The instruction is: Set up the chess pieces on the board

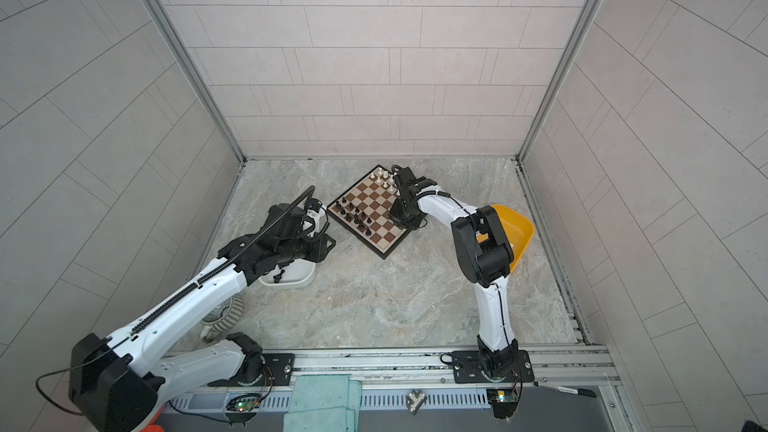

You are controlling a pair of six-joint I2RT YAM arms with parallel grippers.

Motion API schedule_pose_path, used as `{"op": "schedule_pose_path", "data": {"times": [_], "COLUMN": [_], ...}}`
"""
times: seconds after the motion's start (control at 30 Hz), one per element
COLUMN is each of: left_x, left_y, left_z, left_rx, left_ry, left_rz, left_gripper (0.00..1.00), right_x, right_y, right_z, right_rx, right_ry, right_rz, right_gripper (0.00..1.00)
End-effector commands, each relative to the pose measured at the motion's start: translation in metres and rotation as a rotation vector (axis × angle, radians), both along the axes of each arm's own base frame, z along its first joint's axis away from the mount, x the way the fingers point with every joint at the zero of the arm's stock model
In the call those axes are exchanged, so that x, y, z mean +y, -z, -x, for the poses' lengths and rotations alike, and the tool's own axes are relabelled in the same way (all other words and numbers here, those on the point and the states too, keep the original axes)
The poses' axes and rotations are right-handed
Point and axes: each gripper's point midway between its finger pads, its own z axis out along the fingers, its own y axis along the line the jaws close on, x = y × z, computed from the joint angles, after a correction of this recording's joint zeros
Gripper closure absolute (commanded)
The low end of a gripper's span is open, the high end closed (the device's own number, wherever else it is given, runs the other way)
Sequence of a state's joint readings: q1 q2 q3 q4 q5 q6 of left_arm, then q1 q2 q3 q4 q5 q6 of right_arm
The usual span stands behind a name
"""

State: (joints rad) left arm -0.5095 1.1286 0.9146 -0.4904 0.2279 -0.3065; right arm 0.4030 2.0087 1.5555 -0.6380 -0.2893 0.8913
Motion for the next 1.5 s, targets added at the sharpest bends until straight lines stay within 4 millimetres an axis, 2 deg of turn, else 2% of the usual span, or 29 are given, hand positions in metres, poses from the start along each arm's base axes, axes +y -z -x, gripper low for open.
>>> {"op": "schedule_pose_path", "data": {"times": [0.0,0.13,0.33,0.47,0.63,0.73,0.87,1.0,1.2,1.47], "left_x": [-0.001,-0.009,-0.036,-0.059,-0.080,-0.092,-0.108,-0.119,-0.127,-0.127], "left_y": [-0.015,-0.022,-0.034,-0.040,-0.040,-0.041,-0.039,-0.037,-0.035,-0.028], "left_z": [-0.008,-0.020,-0.032,-0.043,-0.055,-0.059,-0.056,-0.048,-0.046,-0.040], "left_rx": [0.029,0.104,0.173,0.246,0.316,0.342,0.378,0.392,0.412,0.438], "left_ry": [-0.054,-0.069,0.020,0.075,0.115,0.148,0.198,0.239,0.261,0.261], "left_rz": [0.091,0.207,0.292,0.364,0.426,0.449,0.461,0.443,0.440,0.421], "left_gripper": [0.62,0.61,0.60,0.60,0.61,0.61,0.61,0.59,0.60,0.70], "right_x": [-0.002,-0.001,0.000,0.010,0.030,0.037,0.049,0.057,0.062,0.063], "right_y": [-0.043,-0.065,-0.093,-0.107,-0.132,-0.133,-0.131,-0.128,-0.131,-0.135], "right_z": [-0.006,0.003,0.017,0.030,0.058,0.072,0.093,0.104,0.109,0.105], "right_rx": [-0.203,-0.347,-0.577,-0.727,-1.039,-1.089,-1.149,-1.154,-1.181,-1.192], "right_ry": [-0.181,-0.339,-0.537,-0.683,-0.884,-0.991,-1.144,-1.227,-1.243,-1.209], "right_rz": [0.015,0.030,0.068,0.088,0.127,0.158,0.187,0.190,0.170,0.156], "right_gripper": [0.96,0.98,1.00,1.00,1.00,1.00,1.00,1.00,1.00,1.00]}}
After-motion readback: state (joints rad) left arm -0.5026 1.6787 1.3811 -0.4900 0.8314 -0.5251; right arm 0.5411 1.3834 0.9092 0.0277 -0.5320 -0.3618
